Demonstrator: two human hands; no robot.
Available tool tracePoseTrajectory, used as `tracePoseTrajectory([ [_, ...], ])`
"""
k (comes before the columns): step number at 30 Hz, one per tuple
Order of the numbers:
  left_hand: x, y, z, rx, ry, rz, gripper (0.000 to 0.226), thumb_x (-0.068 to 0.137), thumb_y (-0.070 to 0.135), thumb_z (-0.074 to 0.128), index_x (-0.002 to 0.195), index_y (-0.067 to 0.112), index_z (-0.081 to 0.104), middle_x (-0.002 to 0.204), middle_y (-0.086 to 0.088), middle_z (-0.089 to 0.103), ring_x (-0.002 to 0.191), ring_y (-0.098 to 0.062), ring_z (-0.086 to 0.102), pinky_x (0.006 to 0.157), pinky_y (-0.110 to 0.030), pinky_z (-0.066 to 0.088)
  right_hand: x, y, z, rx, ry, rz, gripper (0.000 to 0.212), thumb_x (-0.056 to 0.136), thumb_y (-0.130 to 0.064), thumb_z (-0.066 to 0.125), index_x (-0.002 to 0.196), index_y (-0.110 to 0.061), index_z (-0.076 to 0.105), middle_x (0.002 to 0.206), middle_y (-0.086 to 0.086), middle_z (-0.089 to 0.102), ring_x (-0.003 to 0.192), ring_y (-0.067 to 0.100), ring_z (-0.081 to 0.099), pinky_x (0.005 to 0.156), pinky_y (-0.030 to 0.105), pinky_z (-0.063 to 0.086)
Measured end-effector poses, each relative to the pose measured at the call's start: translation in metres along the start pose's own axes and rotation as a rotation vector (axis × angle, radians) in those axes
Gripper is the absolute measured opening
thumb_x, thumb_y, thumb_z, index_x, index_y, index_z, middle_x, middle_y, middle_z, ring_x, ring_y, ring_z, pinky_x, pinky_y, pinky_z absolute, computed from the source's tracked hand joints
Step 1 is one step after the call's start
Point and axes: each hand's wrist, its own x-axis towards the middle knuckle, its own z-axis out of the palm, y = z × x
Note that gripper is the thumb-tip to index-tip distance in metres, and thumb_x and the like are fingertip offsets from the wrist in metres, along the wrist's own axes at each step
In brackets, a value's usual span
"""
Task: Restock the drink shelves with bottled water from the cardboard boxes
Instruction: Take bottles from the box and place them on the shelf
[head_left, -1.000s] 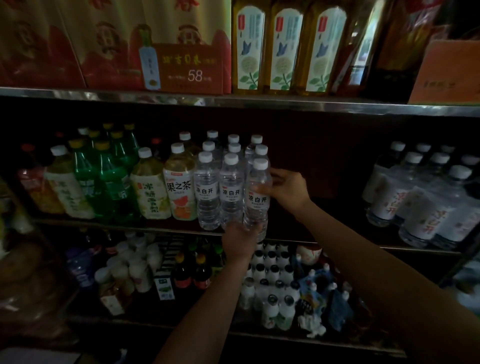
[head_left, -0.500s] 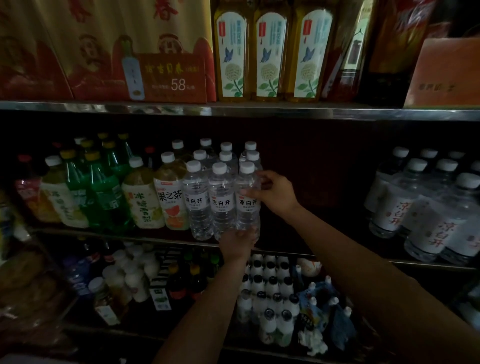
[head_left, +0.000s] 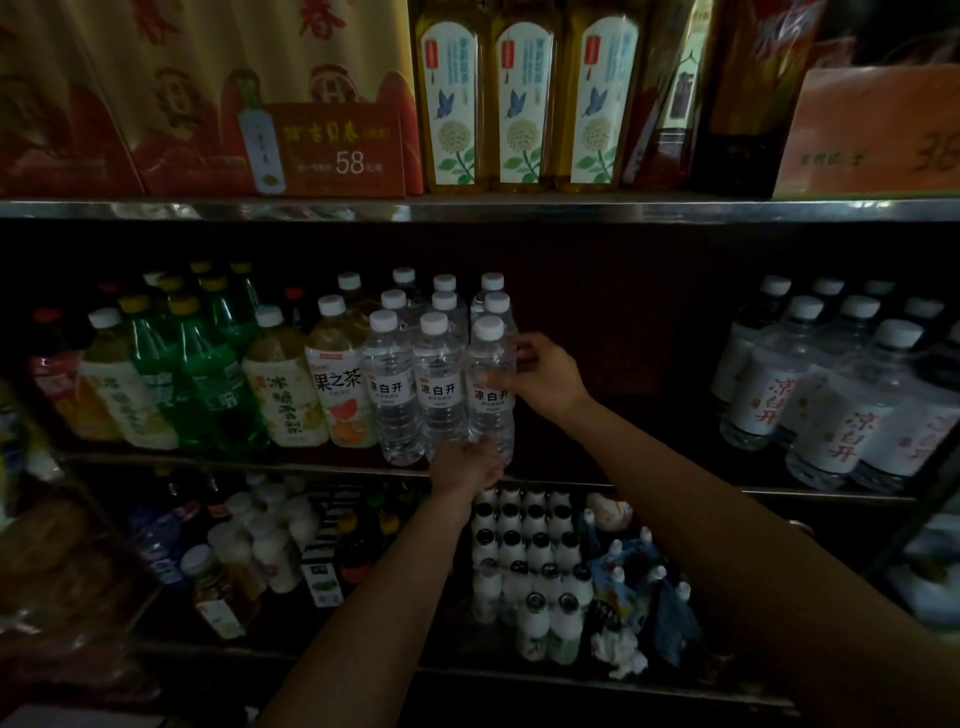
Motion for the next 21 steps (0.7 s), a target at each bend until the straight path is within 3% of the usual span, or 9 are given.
tracePoseTrajectory([
  [5,-0.021,0.012,-0.012,0.053,-0.106,0.032,0.013,0.095,0.022,0.057,0.095,0.009,0.053,0.09,-0.008,0.062,0.079,-0.016,0.061,0.072,-0.025,0.052,-0.014,-0.005,0.0,-0.016,0.043,0.043,0.075,0.066,-0.035,0.086,0.126,-0.01,0.051,0.109,-0.003,0.06,0.102,0.013,0.06,0.086,0.03,0.054],
  [9,-0.036,0.019,-0.026,0.11,-0.154,0.08,0.017,0.095,0.018,0.056,0.079,0.013,0.056,0.085,-0.006,0.061,0.086,-0.019,0.06,0.075,-0.023,0.05,-0.025,-0.009,0.001,-0.074,0.117,0.078,0.082,0.067,-0.039,0.085,0.132,-0.008,0.046,0.121,0.003,0.058,0.107,0.016,0.058,0.087,0.03,0.052],
  [12,-0.047,0.017,-0.04,0.177,-0.185,0.09,0.009,0.095,0.02,0.056,0.089,0.013,0.057,0.093,-0.004,0.062,0.095,-0.019,0.059,0.078,-0.024,0.05,-0.036,-0.01,0.003,-0.093,0.145,0.109,0.081,0.07,-0.04,0.082,0.134,-0.008,0.045,0.127,0.007,0.057,0.111,0.019,0.057,0.086,0.027,0.05],
  [16,-0.059,0.011,-0.063,0.257,-0.175,0.105,0.037,0.092,0.033,0.061,0.12,0.009,0.057,0.116,-0.008,0.061,0.105,-0.021,0.06,0.08,-0.026,0.051,-0.052,-0.011,0.006,-0.138,0.172,0.117,0.072,0.076,-0.04,0.077,0.134,-0.009,0.048,0.128,0.01,0.057,0.112,0.021,0.058,0.083,0.025,0.046],
  [21,-0.075,-0.003,-0.104,0.305,-0.122,0.139,0.038,0.093,0.032,0.058,0.122,0.007,0.058,0.111,-0.007,0.063,0.098,-0.019,0.061,0.085,-0.03,0.049,-0.084,-0.015,0.021,-0.191,0.187,0.146,0.064,0.081,-0.042,0.073,0.131,-0.01,0.051,0.128,0.008,0.058,0.111,0.02,0.058,0.079,0.023,0.044],
])
